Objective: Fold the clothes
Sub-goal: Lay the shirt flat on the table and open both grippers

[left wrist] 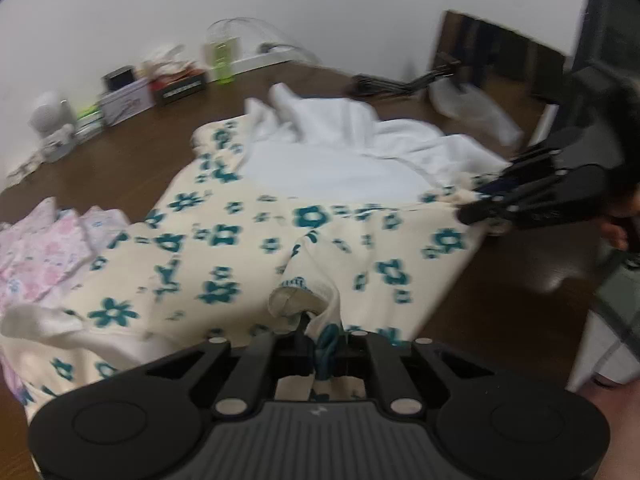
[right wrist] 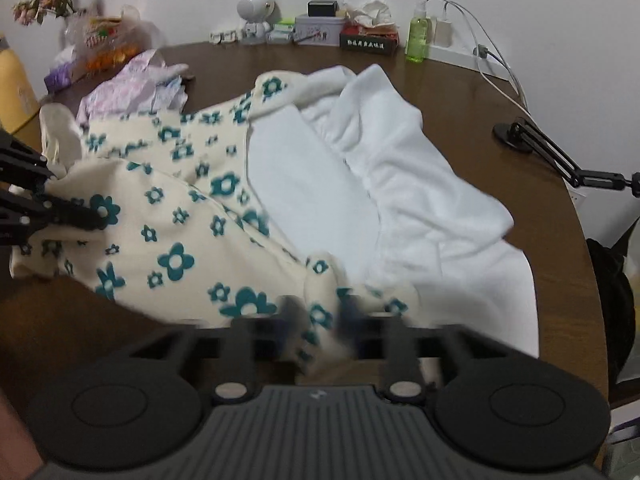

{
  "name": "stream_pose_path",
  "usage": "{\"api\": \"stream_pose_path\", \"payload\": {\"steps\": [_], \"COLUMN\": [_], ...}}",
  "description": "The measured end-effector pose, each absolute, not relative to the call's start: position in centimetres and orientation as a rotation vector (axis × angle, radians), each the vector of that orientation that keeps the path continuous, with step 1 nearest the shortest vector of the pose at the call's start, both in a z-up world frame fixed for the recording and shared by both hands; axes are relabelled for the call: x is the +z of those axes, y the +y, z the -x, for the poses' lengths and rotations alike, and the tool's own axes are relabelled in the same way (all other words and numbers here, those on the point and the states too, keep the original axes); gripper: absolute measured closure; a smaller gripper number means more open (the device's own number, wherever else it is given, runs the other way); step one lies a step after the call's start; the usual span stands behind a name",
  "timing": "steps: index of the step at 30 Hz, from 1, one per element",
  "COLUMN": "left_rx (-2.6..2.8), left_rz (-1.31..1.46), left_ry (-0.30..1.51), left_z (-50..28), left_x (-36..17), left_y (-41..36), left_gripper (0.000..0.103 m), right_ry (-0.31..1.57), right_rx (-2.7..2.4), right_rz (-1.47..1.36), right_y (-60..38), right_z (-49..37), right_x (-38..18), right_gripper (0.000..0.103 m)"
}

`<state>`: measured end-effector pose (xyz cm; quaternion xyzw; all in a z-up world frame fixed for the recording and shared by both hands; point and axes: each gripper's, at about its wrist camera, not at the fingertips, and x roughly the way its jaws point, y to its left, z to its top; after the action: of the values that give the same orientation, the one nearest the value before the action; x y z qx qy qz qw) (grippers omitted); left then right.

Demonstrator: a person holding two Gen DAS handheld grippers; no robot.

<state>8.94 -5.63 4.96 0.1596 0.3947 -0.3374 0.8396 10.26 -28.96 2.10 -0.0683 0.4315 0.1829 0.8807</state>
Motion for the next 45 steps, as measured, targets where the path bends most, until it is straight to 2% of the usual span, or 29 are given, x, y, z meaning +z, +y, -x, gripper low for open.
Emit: {"api": "stream_pose_path", "payload": {"steps": [2, 4, 6, 7, 8, 10, 12, 13, 14, 16, 24, 25, 27, 28, 29, 30, 31, 32, 40, 45], "left_rx": [-0.763, -0.835, -0.865, -0.875, -0.875, -0.850, -0.806, -0.759, -0.698, -0.556, -0.327, -0.335, -0.350, -0.358, -0.365, -0.373, -0.381, -0.376, -0.421, -0.593], "left_rz": [-0.345, -0.352, -0.378, -0.391, -0.396, -0.377, -0.349, -0.351, -0.368, -0.433, -0.626, -0.625, -0.622, -0.620, -0.618, -0.617, -0.615, -0.613, -0.630, -0.583], "left_ry": [0.815, 0.815, 0.798, 0.788, 0.767, 0.726, 0.683, 0.657, 0.635, 0.613, 0.744, 0.756, 0.781, 0.793, 0.805, 0.818, 0.830, 0.832, 0.705, 0.642], "left_z": [-7.3, -5.6, -4.0, -3.3, -2.7, -2.6, -2.6, -2.7, -3.1, -4.5, -13.2, -13.7, -14.6, -15.0, -15.5, -16.0, -16.4, -16.6, -13.5, -9.1], "left_x": [5.4, 5.6, 5.9, 6.1, 6.5, 7.6, 9.0, 9.7, 10.2, 10.7, 8.1, 7.7, 7.0, 6.6, 6.2, 5.8, 5.4, 5.3, 6.5, 8.1], "left_y": [-5.3, -5.2, -5.1, -5.0, -4.6, -3.1, -1.5, -0.6, -0.1, 0.7, 2.9, 2.9, 2.7, 2.7, 2.6, 2.5, 2.5, 2.3, 0.6, -1.0], "left_gripper": [0.097, 0.089, 0.058, 0.054, 0.053, 0.048, 0.034, 0.027, 0.025, 0.024, 0.024, 0.024, 0.027, 0.033, 0.054, 0.089, 0.100, 0.099, 0.100, 0.099], "right_ry": [0.898, 0.904, 0.910, 0.904, 0.886, 0.837, 0.796, 0.786, 0.784, 0.817, 1.016, 1.030, 1.045, 1.046, 1.046, 1.045, 1.043, 1.036, 0.962, 0.861], "right_rx": [0.366, 0.348, 0.323, 0.315, 0.321, 0.363, 0.422, 0.458, 0.501, 0.595, 0.647, 0.641, 0.636, 0.632, 0.628, 0.623, 0.618, 0.607, 0.391, 0.207], "right_rz": [0.137, 0.125, 0.098, 0.084, 0.072, 0.053, 0.031, 0.016, -0.007, -0.080, -0.189, -0.200, -0.234, -0.257, -0.287, -0.305, -0.321, -0.326, -0.293, -0.215], "right_y": [-29.7, -30.4, -30.9, -31.1, -31.1, -30.5, -29.5, -28.8, -28.1, -26.4, -19.2, -18.6, -18.4, -18.5, -18.8, -19.2, -19.6, -20.0, -24.7, -29.8], "right_z": [-9.4, -8.8, -8.1, -7.6, -6.9, -5.3, -3.9, -3.3, -3.0, -3.0, -5.9, -6.3, -6.6, -6.6, -6.7, -6.8, -6.8, -6.7, -6.8, -7.2], "right_x": [2.2, 2.2, 2.5, 2.9, 3.5, 5.0, 6.4, 6.9, 7.1, 7.2, 3.4, 2.9, 2.1, 1.8, 1.7, 1.6, 1.5, 1.4, 1.6, 4.3], "right_gripper": [0.089, 0.088, 0.079, 0.066, 0.057, 0.056, 0.050, 0.044, 0.037, 0.034, 0.034, 0.035, 0.044, 0.062, 0.080, 0.089, 0.092, 0.100, 0.102, 0.102]}}
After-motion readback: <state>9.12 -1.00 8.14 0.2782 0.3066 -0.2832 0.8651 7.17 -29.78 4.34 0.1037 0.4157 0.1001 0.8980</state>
